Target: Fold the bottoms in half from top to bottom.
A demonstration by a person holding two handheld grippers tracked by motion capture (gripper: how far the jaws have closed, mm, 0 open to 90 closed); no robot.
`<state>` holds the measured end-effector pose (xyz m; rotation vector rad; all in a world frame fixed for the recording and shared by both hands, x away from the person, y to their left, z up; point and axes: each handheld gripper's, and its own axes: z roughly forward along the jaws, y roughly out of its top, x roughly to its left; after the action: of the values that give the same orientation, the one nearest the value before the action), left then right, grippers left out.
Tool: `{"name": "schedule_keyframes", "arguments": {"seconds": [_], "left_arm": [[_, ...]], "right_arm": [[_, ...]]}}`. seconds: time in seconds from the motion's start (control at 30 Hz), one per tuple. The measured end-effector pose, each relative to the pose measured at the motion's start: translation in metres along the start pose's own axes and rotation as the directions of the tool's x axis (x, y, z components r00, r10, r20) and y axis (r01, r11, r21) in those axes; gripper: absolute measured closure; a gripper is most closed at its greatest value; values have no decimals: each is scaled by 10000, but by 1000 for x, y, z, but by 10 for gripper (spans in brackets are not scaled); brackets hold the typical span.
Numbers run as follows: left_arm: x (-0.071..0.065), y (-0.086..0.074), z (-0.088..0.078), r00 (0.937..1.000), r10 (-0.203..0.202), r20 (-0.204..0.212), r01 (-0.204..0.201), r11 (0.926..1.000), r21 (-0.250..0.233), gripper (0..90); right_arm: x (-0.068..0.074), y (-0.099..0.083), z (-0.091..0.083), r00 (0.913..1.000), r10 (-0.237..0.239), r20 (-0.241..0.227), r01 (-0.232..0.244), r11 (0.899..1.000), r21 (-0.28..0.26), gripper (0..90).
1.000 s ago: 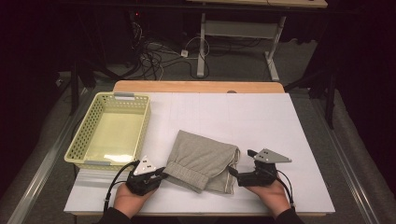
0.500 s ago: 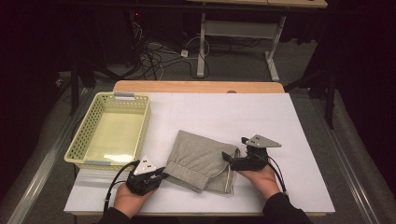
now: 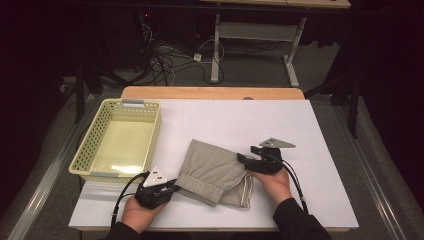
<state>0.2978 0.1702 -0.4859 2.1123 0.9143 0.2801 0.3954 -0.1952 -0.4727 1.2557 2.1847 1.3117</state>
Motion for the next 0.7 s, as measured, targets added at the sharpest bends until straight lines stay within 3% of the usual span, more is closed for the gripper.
{"name": "schedule_keyframes", "arguments": {"seconds": [0.17, 0.43, 0.7], "left_arm": [[0, 0, 0, 10000, -9, 13, 9, 10000, 8, 755], [0, 0, 0, 10000, -9, -2, 9, 10000, 18, 747], [0, 0, 0, 10000, 1, 0, -1, 10000, 21, 747]], "right_arm": [[0, -5, -3, 9999, -53, 96, 49, 9992, 386, 366], [-5, -18, -17, 9994, 205, -290, -170, 9930, 1166, 410], [-5, -19, -16, 9982, 117, -583, -42, 9920, 1264, 497]]}}
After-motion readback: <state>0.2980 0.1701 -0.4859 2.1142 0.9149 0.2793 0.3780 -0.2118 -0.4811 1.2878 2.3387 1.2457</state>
